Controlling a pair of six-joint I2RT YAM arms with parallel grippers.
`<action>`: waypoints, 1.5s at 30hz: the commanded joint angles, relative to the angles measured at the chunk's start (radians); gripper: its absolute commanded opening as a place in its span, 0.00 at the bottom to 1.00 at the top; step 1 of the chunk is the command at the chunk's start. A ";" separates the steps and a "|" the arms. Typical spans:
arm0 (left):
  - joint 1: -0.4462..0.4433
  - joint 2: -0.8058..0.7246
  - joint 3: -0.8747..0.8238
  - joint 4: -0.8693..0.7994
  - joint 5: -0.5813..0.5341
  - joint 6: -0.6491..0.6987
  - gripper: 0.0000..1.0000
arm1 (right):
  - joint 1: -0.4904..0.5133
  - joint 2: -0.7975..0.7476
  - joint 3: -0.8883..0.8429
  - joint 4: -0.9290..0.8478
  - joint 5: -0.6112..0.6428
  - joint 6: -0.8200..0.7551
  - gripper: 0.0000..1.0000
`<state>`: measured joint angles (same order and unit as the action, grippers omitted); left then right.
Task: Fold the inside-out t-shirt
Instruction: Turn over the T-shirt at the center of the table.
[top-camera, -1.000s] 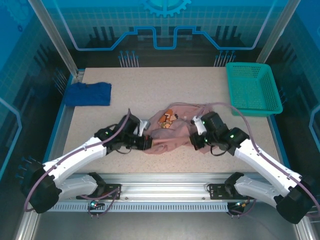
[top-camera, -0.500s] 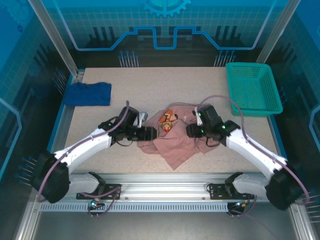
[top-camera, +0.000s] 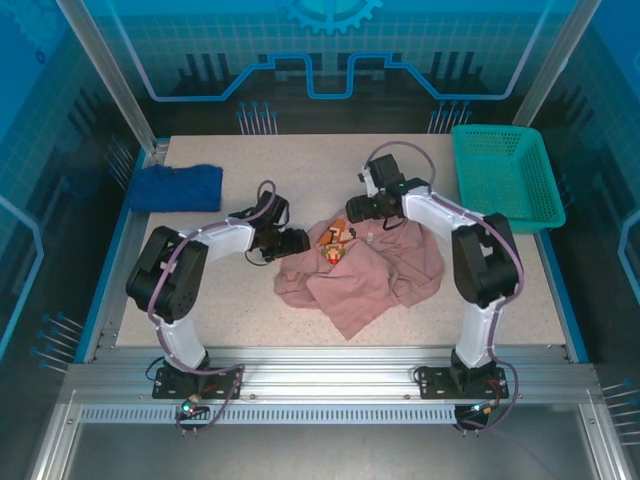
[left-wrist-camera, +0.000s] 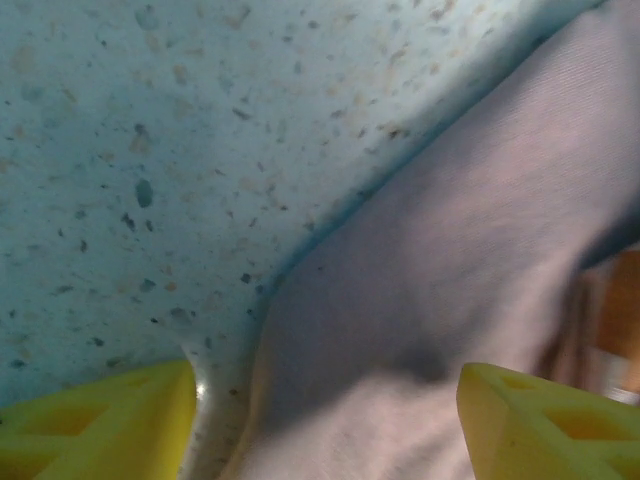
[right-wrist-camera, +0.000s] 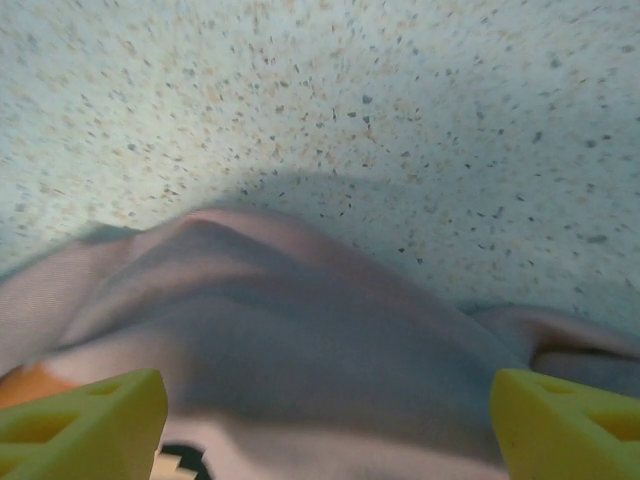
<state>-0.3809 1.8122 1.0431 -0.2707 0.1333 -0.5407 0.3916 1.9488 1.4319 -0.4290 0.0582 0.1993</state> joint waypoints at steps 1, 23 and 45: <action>-0.024 0.049 0.012 0.009 0.055 0.004 0.61 | 0.005 0.076 0.077 -0.097 -0.056 -0.052 0.82; 0.022 -0.473 0.138 0.230 0.118 0.071 0.00 | -0.107 -0.549 -0.035 0.046 -0.207 -0.070 0.00; -0.101 -0.368 -0.169 0.061 -0.009 0.053 0.65 | 0.177 -0.422 -0.419 0.146 0.011 0.083 0.64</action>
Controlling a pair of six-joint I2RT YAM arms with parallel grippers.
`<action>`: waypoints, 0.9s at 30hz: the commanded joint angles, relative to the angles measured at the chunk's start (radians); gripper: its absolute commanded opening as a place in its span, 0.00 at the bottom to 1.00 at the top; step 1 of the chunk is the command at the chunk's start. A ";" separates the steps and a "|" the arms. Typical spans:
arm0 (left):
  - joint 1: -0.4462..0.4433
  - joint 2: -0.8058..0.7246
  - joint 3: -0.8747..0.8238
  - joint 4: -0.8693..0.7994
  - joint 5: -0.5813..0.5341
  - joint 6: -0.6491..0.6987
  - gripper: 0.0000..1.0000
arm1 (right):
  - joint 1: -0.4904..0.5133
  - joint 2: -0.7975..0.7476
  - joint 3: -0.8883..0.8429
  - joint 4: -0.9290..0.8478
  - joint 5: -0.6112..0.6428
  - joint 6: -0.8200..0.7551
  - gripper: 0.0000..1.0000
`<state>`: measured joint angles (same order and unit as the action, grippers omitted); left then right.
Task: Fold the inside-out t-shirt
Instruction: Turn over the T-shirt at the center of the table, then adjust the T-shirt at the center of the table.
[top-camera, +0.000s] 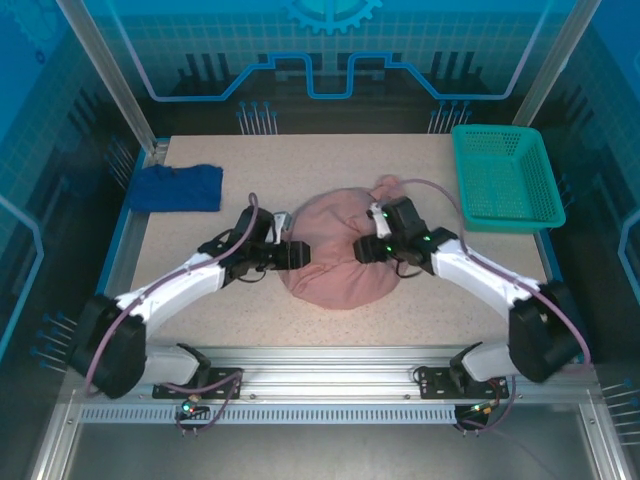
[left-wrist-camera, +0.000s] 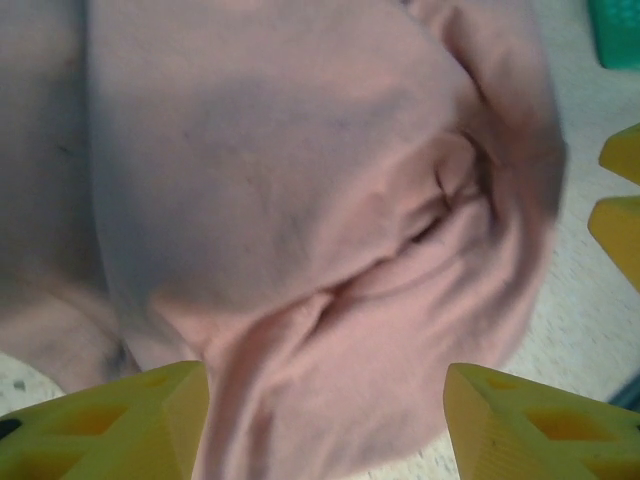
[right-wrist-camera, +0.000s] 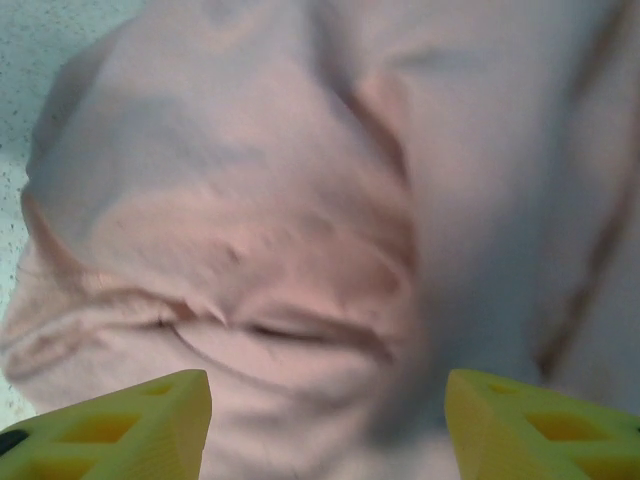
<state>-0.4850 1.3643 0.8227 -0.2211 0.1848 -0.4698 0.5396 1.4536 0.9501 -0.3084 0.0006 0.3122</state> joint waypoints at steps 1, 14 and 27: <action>-0.001 0.124 0.070 0.009 -0.059 -0.013 0.65 | 0.029 0.106 0.080 0.010 0.112 -0.031 0.64; -0.148 0.497 0.334 -0.020 -0.267 0.182 0.68 | -0.031 0.280 0.134 -0.044 0.278 -0.073 0.45; -0.038 0.093 0.138 0.253 0.230 0.003 0.00 | -0.218 -0.115 -0.128 0.100 -0.145 -0.077 0.07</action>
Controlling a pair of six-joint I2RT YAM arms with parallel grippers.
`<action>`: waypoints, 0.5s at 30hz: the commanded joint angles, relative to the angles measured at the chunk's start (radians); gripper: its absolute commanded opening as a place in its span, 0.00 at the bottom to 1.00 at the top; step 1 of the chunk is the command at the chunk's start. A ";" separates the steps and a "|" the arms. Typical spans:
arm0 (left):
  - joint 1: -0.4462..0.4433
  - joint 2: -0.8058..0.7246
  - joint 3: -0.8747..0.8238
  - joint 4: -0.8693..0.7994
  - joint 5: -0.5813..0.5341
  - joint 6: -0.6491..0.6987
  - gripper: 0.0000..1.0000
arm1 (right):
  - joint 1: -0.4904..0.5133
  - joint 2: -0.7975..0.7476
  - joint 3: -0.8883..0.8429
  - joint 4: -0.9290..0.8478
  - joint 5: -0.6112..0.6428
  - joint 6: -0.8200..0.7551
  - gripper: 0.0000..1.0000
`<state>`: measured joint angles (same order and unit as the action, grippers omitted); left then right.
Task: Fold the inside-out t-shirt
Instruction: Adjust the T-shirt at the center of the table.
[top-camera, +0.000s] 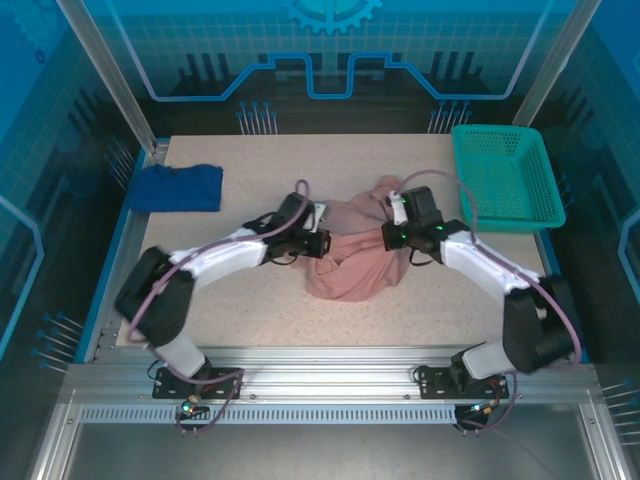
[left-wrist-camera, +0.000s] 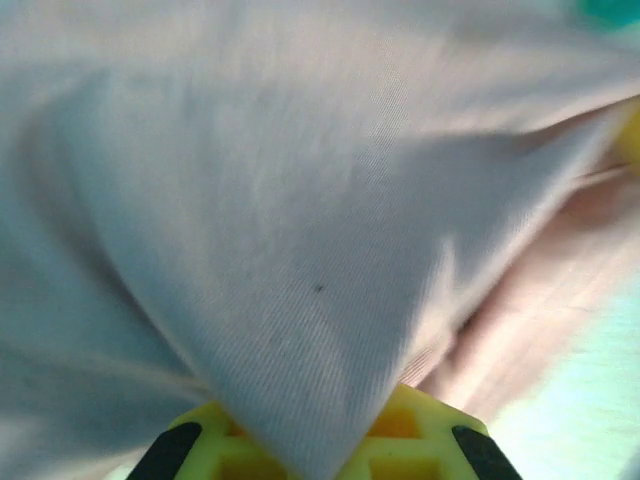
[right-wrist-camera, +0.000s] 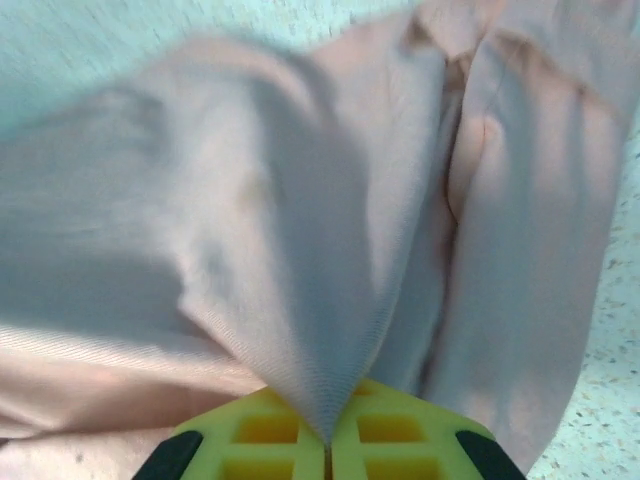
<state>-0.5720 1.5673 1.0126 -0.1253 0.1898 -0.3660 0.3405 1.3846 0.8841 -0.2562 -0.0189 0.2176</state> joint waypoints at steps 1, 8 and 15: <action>0.066 -0.132 -0.068 0.185 0.270 -0.128 0.00 | -0.018 -0.059 -0.080 0.045 -0.121 0.017 0.07; 0.092 -0.173 -0.071 0.210 0.377 -0.173 0.00 | 0.046 -0.166 -0.111 0.011 0.022 -0.058 0.42; 0.092 -0.173 -0.072 0.193 0.376 -0.160 0.00 | 0.173 -0.208 -0.137 0.120 -0.006 -0.187 0.54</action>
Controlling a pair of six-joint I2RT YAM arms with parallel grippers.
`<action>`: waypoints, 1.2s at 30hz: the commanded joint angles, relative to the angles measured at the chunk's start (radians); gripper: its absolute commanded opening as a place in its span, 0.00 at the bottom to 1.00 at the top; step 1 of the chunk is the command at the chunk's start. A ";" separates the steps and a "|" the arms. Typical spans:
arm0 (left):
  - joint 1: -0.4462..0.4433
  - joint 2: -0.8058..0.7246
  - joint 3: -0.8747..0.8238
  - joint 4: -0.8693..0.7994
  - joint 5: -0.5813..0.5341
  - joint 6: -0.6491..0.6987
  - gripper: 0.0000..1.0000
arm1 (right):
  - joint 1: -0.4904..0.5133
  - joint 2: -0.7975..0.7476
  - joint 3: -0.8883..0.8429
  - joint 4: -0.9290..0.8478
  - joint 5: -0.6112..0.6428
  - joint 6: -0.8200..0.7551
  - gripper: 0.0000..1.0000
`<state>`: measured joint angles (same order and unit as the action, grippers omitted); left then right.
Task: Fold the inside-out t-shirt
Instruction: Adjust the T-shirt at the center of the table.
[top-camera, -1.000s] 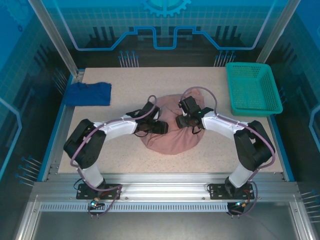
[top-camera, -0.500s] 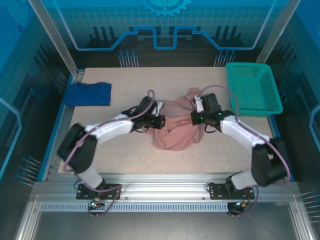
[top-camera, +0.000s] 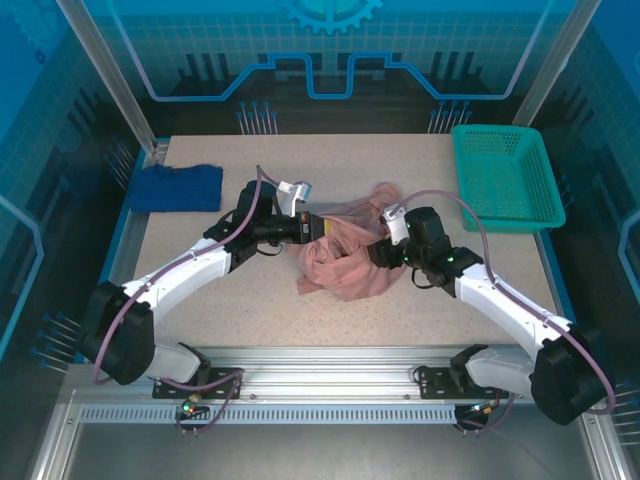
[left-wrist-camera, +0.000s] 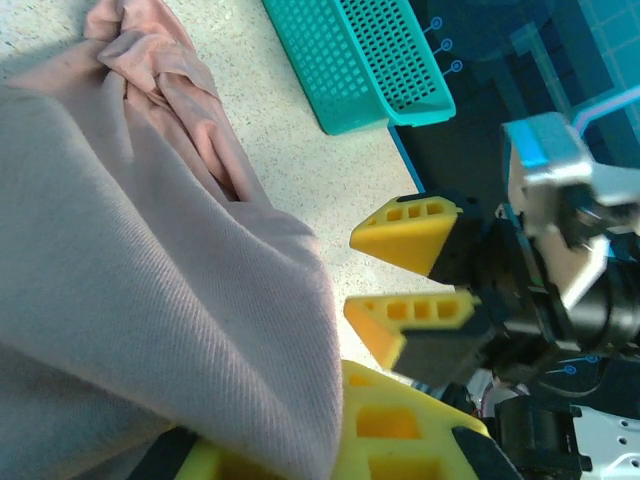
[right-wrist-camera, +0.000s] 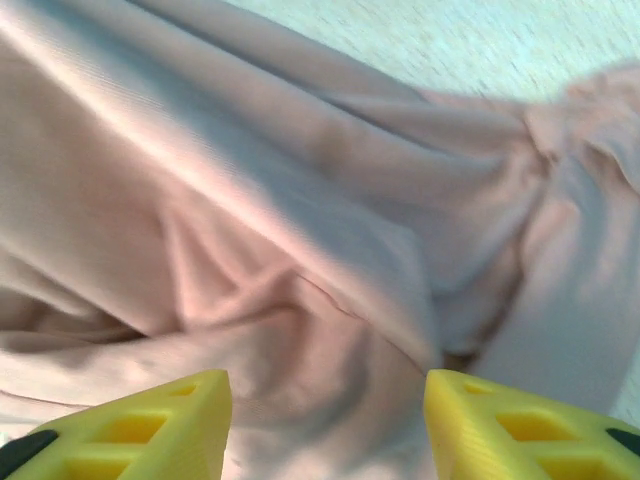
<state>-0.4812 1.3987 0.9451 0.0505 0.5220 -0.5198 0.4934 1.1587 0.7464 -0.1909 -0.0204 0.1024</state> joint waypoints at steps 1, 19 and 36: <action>0.002 -0.004 -0.005 0.016 0.044 -0.005 0.00 | 0.022 0.040 0.013 0.060 -0.012 -0.077 0.52; 0.044 0.012 -0.046 -0.026 -0.104 0.051 0.00 | -0.083 0.238 0.199 0.064 -0.468 0.014 0.00; -0.050 -0.073 -0.093 -0.203 -0.441 0.174 0.62 | -0.179 0.105 0.122 0.153 -0.692 0.388 0.00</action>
<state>-0.4725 1.4090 0.8928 -0.1123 0.1692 -0.4129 0.3260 1.2484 0.8436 -0.0696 -0.6708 0.4225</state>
